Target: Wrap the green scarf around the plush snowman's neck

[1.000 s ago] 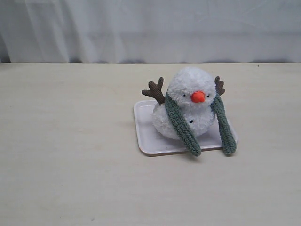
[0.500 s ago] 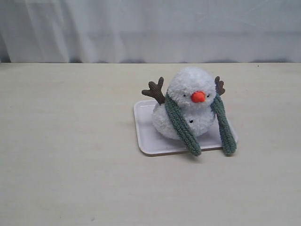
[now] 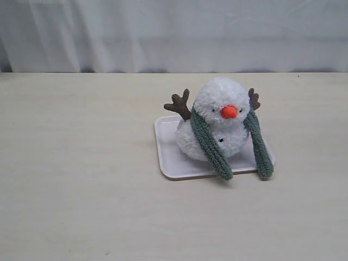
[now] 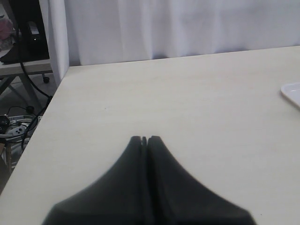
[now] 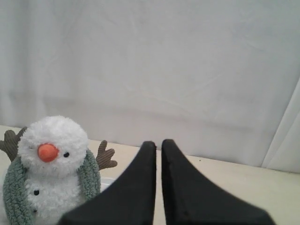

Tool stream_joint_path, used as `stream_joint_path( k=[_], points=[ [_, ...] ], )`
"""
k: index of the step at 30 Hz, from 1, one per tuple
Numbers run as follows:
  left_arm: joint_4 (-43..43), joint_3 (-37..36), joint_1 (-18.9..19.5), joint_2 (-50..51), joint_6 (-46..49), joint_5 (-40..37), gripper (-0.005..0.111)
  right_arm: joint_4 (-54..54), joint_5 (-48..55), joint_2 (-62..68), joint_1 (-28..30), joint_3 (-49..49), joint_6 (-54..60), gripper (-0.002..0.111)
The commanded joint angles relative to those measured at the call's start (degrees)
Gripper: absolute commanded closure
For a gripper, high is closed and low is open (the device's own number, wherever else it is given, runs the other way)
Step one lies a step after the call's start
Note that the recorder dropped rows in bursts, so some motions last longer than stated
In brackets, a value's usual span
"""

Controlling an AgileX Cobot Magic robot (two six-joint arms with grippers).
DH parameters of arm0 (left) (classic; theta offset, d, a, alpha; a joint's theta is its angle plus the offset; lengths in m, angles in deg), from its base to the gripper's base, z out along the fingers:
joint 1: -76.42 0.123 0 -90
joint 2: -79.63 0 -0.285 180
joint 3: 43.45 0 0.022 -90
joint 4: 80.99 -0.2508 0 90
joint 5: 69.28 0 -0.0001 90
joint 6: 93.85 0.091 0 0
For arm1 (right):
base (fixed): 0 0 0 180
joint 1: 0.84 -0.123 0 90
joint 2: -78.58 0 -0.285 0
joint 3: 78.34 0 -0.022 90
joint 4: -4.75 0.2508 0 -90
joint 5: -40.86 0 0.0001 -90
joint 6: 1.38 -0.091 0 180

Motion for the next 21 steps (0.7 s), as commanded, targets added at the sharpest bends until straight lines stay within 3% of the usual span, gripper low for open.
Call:
stream_joint_path(
  k=[1,21],
  points=[
    [0.38,-0.09,-0.14,-0.12,0.04,0.69,0.107,0.23,-0.84,-0.22,0.37,1.71,-0.70,0.104],
    [0.38,-0.09,-0.14,-0.12,0.04,0.69,0.107,0.36,1.99,-0.22,0.37,6.66,-6.14,0.104]
  ],
)
